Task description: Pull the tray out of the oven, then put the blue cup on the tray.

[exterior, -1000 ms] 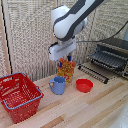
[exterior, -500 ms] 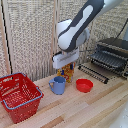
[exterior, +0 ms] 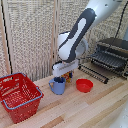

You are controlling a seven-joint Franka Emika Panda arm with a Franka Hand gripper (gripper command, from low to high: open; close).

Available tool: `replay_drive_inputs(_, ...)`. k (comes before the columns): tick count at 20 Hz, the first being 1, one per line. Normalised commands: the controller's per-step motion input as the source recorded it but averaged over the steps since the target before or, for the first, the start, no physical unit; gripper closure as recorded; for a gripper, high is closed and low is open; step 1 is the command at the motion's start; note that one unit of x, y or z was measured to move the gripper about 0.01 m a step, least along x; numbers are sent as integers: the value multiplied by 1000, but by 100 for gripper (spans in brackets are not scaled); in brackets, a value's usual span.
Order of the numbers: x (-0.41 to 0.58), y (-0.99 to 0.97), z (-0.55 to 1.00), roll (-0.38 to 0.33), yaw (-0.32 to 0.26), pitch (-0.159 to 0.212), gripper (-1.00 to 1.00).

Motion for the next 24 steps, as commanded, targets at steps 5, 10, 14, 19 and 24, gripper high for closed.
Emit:
replay_drive_inputs(5,1,0,0,0,22,0,100)
replay_drive_inputs(10,-14,10,0,-3,-6,0,100)
replay_drive_inputs(14,0,-4,19,0,0,0,100)
replay_drive_inputs(19,0,-92,10,26,-56,-38,100)
replay_drive_inputs(24,95,-119,44,71,-255,-61,100)
